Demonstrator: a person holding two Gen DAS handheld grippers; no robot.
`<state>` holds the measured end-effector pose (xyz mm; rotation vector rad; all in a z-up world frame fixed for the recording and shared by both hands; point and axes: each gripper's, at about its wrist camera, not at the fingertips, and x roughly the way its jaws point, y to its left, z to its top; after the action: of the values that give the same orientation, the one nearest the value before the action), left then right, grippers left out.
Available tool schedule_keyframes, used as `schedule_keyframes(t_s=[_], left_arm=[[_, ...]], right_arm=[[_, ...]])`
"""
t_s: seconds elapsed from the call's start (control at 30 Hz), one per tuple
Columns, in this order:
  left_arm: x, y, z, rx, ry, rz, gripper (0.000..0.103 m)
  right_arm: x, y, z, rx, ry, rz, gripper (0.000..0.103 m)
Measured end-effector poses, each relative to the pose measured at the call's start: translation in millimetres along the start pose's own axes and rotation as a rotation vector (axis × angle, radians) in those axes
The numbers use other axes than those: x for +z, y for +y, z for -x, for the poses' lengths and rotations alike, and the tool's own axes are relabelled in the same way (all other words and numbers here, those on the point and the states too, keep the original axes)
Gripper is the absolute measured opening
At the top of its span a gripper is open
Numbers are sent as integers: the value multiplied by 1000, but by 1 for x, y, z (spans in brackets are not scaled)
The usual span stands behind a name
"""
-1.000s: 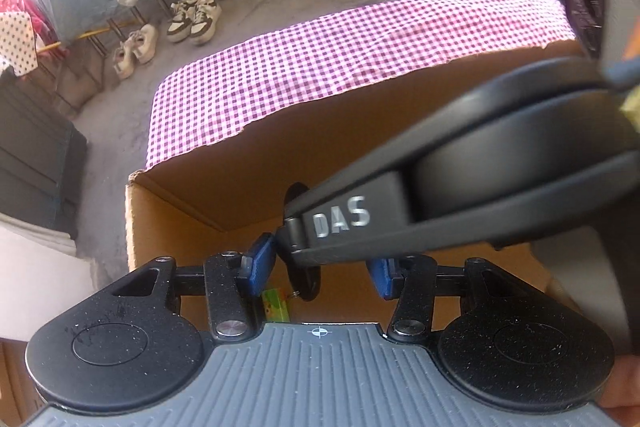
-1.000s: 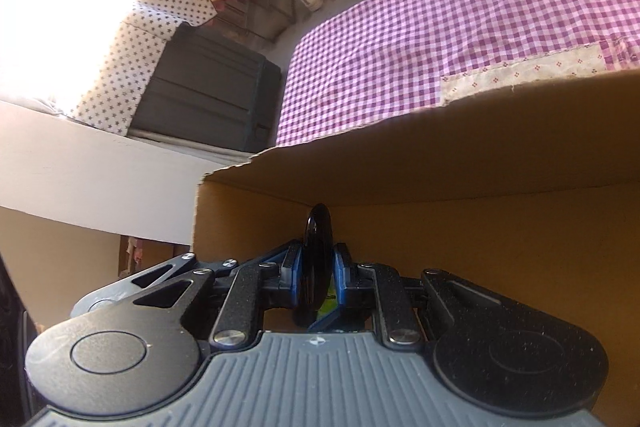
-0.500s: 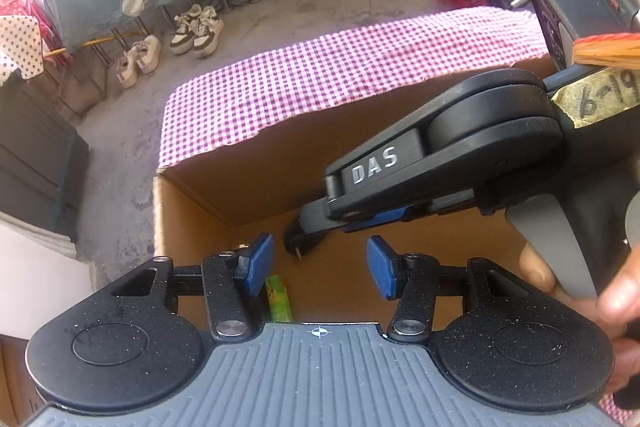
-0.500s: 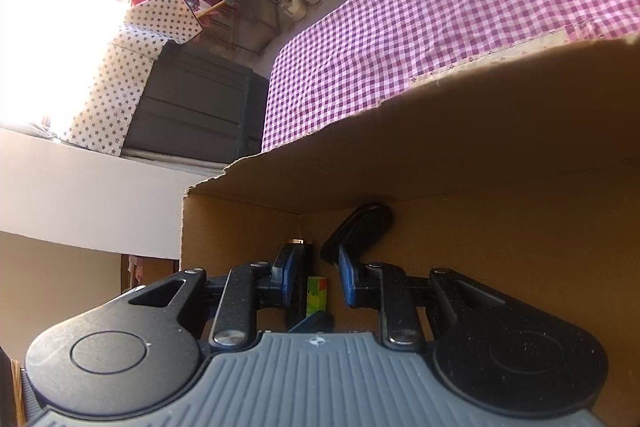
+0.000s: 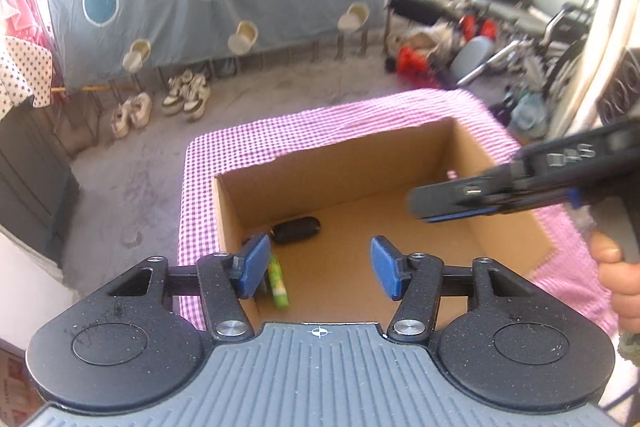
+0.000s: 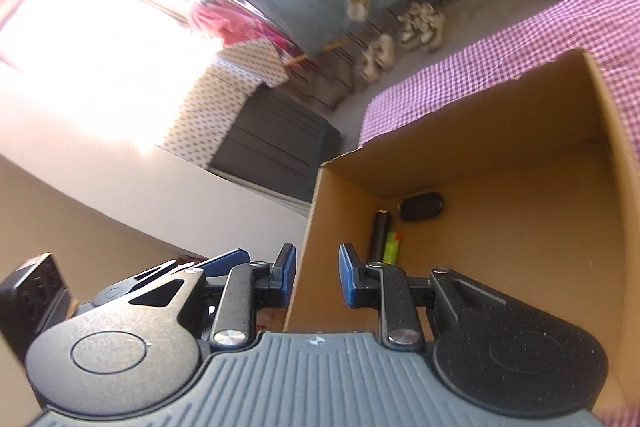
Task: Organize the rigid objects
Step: 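Withdraw the right gripper from the box to the pink plastic lid, then close the right gripper on the rim of the pink lid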
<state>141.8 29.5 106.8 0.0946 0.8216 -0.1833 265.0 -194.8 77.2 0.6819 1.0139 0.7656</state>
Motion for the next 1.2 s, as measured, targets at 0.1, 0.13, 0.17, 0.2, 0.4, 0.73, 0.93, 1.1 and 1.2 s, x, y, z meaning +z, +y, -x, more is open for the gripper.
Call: schedule_keyframes(t_s=[0.1,0.13,0.17,0.2,0.4,0.73,0.93,1.1,1.2], left_arm=[[-25,-2,17,-46,-39,15,61],[-36,-4,21,-57,-39,18,61],[-47,-7,23,-69,-41,18,61],[-59,-10,24,-79,-42,19,61],[-122,-38,12,-129,26,45,61],[-165,-73,-40,-233,176,38,61],[-165,-81,-58,-187,191,24,60],[-162,-89,-69,-179,198,4,61],[-162,-94,-71,-195,203,-6,61]], right_arm=[[-38,2,46,31,-73,33,35],[-51,1,58,20,-104,42,40],[-65,0,68,-1,-131,55,42],[-76,-2,75,-31,-153,68,43],[-151,-28,89,-145,-200,16,43],[-204,-40,36,-382,-103,143,43],[-205,-41,6,-407,-43,204,40],[-209,-36,-6,-442,-8,248,28],[-211,-38,-6,-463,0,248,18]])
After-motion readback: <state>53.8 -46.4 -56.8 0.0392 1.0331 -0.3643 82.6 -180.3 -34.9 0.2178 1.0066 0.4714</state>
